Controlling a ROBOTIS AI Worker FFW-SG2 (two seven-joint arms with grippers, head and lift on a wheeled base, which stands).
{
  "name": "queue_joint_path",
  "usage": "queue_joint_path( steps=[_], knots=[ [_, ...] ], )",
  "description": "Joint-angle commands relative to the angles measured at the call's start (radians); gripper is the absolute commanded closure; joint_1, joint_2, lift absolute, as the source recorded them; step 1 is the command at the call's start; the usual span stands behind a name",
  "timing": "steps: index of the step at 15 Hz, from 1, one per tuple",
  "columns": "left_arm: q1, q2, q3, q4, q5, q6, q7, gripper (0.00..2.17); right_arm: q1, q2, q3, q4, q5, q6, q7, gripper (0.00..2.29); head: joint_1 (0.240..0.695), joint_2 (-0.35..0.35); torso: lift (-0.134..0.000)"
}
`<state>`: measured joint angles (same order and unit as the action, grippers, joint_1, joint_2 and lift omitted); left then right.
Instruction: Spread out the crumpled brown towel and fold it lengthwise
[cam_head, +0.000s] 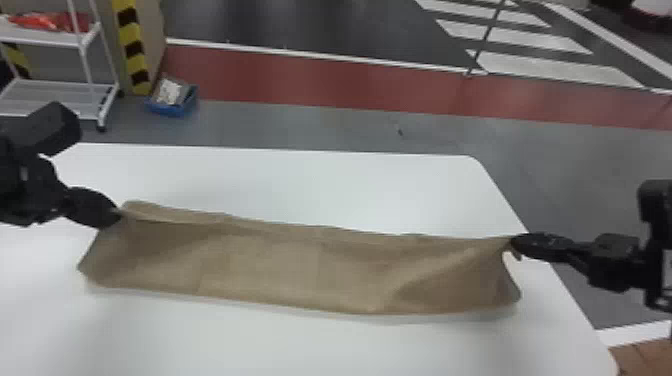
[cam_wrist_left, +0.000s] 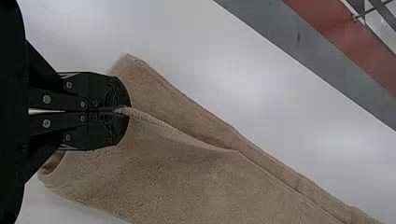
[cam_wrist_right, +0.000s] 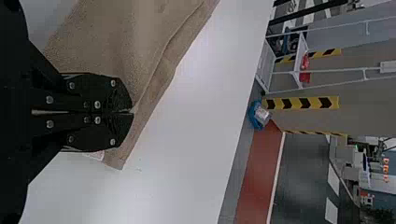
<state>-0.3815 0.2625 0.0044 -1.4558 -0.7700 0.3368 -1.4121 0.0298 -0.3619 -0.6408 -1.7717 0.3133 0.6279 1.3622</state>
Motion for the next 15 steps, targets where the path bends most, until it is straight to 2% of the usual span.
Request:
queue_joint_path(
  steps=[1, 8, 13, 15],
  knots=[
    [-0.016, -0.002, 0.0, 0.011, 0.001, 0.0, -0.002, 1.62, -0.011, -0.002, -0.01, 0.001, -0.008, 0.016, 0.005, 1.21, 0.695, -0.243, -0.124],
    [-0.062, -0.005, -0.011, 0.029, 0.001, 0.015, 0.001, 1.62, -0.036, -0.009, -0.034, 0.029, -0.016, 0.025, 0.005, 1.21, 0.695, -0.251, -0.124],
    [-0.1, -0.028, -0.049, 0.124, -0.003, 0.015, 0.078, 1.62, -0.054, -0.008, -0.02, 0.078, -0.002, 0.022, 0.005, 1.21, 0.695, -0.26, -0.124],
    [-0.102, -0.029, -0.043, 0.121, -0.002, 0.021, 0.065, 1.62, -0.068, -0.014, -0.036, 0.08, -0.013, 0.025, 0.005, 1.21, 0.695, -0.262, -0.124]
  ],
)
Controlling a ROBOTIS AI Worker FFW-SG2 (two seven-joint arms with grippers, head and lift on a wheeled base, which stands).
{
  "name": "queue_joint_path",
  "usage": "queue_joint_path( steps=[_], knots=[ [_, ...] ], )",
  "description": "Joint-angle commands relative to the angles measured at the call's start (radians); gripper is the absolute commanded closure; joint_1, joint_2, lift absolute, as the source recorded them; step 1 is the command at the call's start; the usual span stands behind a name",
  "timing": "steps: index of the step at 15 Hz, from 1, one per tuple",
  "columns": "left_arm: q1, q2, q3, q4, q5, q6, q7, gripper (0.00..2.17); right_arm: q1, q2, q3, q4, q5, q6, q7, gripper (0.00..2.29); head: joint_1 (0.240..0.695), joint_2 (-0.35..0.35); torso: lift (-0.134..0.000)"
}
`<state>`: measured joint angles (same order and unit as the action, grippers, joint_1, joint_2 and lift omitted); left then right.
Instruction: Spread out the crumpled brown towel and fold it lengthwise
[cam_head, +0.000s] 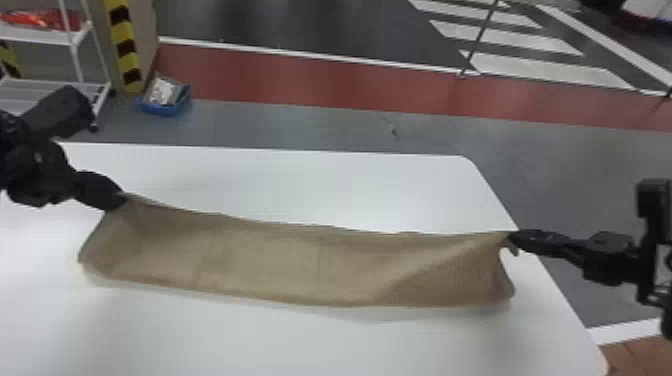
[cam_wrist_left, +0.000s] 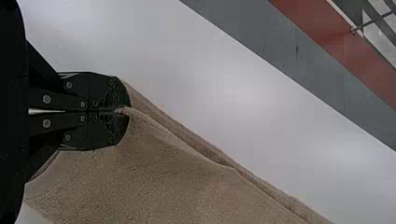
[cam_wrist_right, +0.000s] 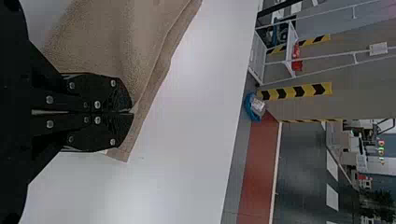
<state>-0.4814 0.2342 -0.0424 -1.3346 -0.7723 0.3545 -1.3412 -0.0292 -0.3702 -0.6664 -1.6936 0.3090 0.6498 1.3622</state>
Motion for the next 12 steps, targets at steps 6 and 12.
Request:
queue_joint_path(
  steps=[6, 12],
  knots=[
    [-0.043, -0.024, -0.01, 0.037, -0.001, 0.022, 0.024, 1.62, -0.037, -0.033, -0.021, 0.081, -0.002, 0.006, 0.005, 1.21, 0.695, -0.283, -0.124],
    [-0.063, -0.03, -0.042, 0.098, -0.027, 0.022, 0.034, 1.62, -0.048, -0.032, 0.011, 0.117, 0.025, -0.003, 0.005, 1.21, 0.695, -0.294, -0.124]
  ],
)
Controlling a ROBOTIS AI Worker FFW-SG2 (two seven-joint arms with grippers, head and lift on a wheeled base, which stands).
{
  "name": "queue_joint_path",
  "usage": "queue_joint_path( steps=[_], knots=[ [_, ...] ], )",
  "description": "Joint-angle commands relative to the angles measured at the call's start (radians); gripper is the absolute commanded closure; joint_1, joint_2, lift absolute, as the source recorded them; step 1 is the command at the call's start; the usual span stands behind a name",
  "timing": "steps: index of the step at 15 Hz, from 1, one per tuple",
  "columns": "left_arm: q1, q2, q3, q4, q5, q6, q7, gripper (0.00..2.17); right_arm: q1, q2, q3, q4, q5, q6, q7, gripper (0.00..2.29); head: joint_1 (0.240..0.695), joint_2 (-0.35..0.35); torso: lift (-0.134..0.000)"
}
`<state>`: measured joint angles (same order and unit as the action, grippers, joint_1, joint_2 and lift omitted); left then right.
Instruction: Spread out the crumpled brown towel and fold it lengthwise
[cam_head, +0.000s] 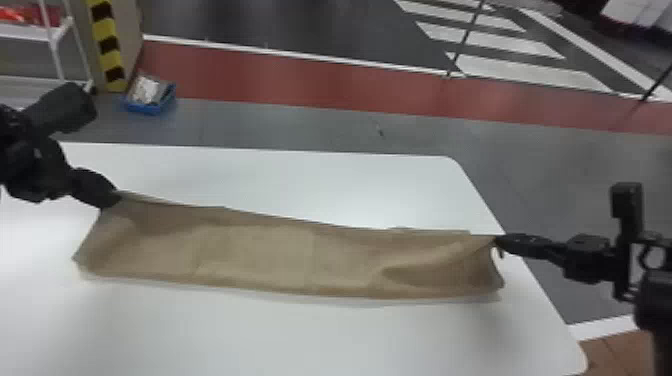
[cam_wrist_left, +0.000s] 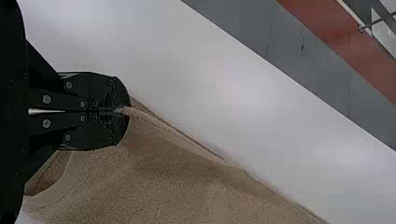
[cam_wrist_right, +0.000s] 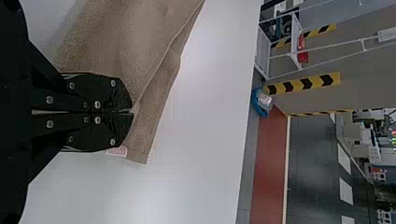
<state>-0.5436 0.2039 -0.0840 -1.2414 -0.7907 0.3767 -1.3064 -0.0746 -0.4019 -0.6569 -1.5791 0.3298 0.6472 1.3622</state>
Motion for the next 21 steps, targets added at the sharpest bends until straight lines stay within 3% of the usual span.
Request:
queue_joint_path(
  steps=[1, 13, 19, 21],
  knots=[
    [-0.001, 0.0, 0.001, 0.011, -0.022, 0.0, 0.01, 1.62, -0.007, -0.002, 0.002, 0.004, 0.011, 0.003, 0.005, 1.21, 0.695, -0.293, -0.124],
    [0.019, 0.0, 0.01, 0.011, -0.027, 0.0, 0.032, 1.53, -0.05, 0.006, -0.027, -0.002, -0.048, 0.091, 0.005, 1.21, 0.695, -0.283, -0.124],
    [0.021, 0.005, 0.017, 0.013, -0.024, -0.006, 0.033, 1.53, -0.085, 0.006, 0.054, 0.042, 0.035, 0.085, 0.005, 1.21, 0.695, -0.266, -0.124],
    [0.022, 0.006, 0.017, 0.014, -0.025, -0.012, 0.035, 1.53, -0.102, 0.011, 0.08, 0.071, 0.061, 0.088, -0.021, 1.21, 0.695, -0.261, -0.124]
  ],
)
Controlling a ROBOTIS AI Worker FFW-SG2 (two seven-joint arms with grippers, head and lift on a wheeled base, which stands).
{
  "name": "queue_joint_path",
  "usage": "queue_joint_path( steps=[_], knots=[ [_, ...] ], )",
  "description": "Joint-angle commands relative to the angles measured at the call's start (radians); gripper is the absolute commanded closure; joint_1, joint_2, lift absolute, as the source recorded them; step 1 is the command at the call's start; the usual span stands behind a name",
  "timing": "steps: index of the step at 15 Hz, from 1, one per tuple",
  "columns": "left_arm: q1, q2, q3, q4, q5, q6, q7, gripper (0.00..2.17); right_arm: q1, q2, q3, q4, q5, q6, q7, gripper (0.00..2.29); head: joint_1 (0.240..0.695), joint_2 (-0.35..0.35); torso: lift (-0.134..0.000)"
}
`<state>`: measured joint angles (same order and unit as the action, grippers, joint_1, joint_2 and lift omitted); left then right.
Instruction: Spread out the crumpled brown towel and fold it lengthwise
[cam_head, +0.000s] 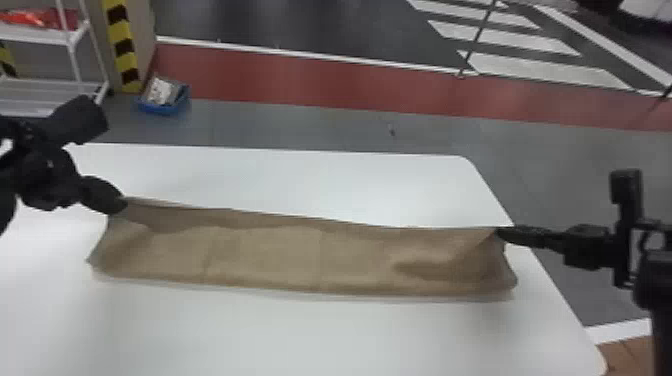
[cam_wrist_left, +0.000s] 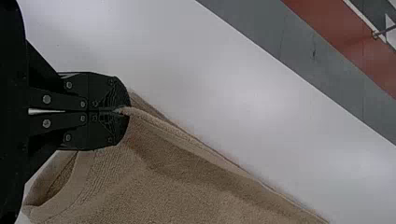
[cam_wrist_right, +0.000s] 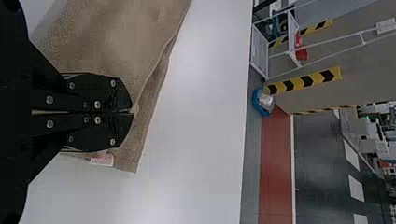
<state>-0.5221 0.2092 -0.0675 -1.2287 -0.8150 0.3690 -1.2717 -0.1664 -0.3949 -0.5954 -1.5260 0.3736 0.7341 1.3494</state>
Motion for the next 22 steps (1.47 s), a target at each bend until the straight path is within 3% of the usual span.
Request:
queue_joint_path(
  steps=[1, 7, 8, 9, 10, 13, 16, 20, 22],
  knots=[
    [0.002, 0.004, 0.0, 0.002, -0.001, -0.008, -0.002, 1.53, -0.013, 0.005, 0.032, 0.03, 0.022, 0.002, -0.029, 1.21, 0.695, -0.259, -0.124],
    [0.007, 0.01, 0.005, 0.005, 0.004, -0.014, 0.002, 1.53, -0.045, 0.018, 0.029, 0.063, 0.024, 0.035, -0.119, 1.18, 0.695, -0.256, -0.124],
    [0.007, 0.01, 0.005, 0.005, 0.004, -0.017, 0.002, 1.53, -0.045, 0.024, 0.031, 0.063, 0.024, 0.051, -0.151, 0.87, 0.695, -0.257, -0.124],
    [0.008, 0.01, 0.005, 0.006, 0.005, -0.02, 0.002, 1.53, -0.045, 0.036, 0.029, 0.063, 0.024, 0.066, -0.204, 0.38, 0.695, -0.259, -0.124],
    [0.008, 0.009, 0.005, 0.006, 0.004, -0.02, 0.002, 1.53, -0.045, 0.047, 0.026, 0.063, 0.013, 0.078, -0.256, 0.12, 0.695, -0.262, -0.124],
    [0.011, 0.01, 0.005, 0.006, 0.004, -0.02, 0.002, 1.54, -0.036, 0.077, 0.014, 0.049, -0.018, 0.075, -0.332, 0.08, 0.695, -0.274, -0.124],
    [0.011, 0.013, 0.005, 0.006, 0.004, -0.02, 0.002, 1.53, -0.028, 0.079, 0.011, 0.046, -0.021, 0.072, -0.374, 0.08, 0.695, -0.273, -0.124],
    [0.014, 0.015, 0.005, 0.009, 0.004, -0.026, 0.002, 1.53, -0.009, 0.08, 0.008, 0.041, -0.05, 0.063, -0.375, 0.08, 0.695, -0.277, -0.124],
    [0.014, 0.015, 0.008, 0.009, 0.004, -0.026, -0.005, 1.53, 0.004, 0.096, 0.026, 0.021, -0.064, 0.06, -0.374, 0.08, 0.695, -0.274, -0.124]
  ],
)
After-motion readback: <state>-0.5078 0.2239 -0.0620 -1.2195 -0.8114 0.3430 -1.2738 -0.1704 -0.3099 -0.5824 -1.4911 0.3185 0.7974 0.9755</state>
